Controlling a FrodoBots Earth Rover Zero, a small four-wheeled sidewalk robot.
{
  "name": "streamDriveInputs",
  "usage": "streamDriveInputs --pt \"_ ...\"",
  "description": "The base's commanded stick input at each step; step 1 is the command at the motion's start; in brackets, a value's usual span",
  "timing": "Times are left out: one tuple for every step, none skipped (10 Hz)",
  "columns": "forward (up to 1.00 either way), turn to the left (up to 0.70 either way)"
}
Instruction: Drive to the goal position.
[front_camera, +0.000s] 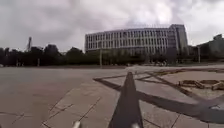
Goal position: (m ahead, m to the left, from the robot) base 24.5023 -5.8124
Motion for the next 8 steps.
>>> streamDriveInputs --pt "0.70 0.00" --pt "0.70 0.00" --pt "0.70 -0.04" --pt "0.70 -0.14" --pt "0.70 -0.24" --pt "0.70 -0.11" --pt "0.70 0.00" --pt "0.70 -0.02"
